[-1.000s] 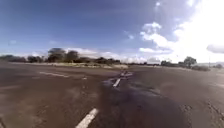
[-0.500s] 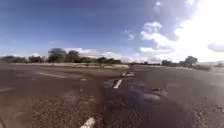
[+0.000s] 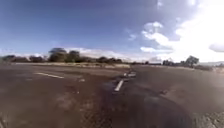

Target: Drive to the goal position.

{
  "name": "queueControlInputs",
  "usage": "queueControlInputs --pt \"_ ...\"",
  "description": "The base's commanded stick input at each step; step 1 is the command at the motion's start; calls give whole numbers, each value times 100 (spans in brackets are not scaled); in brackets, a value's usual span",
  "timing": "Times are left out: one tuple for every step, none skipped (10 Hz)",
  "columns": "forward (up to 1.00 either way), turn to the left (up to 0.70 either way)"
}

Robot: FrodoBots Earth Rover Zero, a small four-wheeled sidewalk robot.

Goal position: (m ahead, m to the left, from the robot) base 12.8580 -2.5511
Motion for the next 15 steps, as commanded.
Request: queueControlInputs --pt "50 0" --pt "50 0" --pt "50 0" --pt "50 0" --pt "50 0" --pt "50 0" --pt "50 0" --pt "50 0" --pt "50 0" --pt "50 0" --pt "50 0" --pt "50 0" --pt "50 0" --pt "50 0" --pt "50 0"
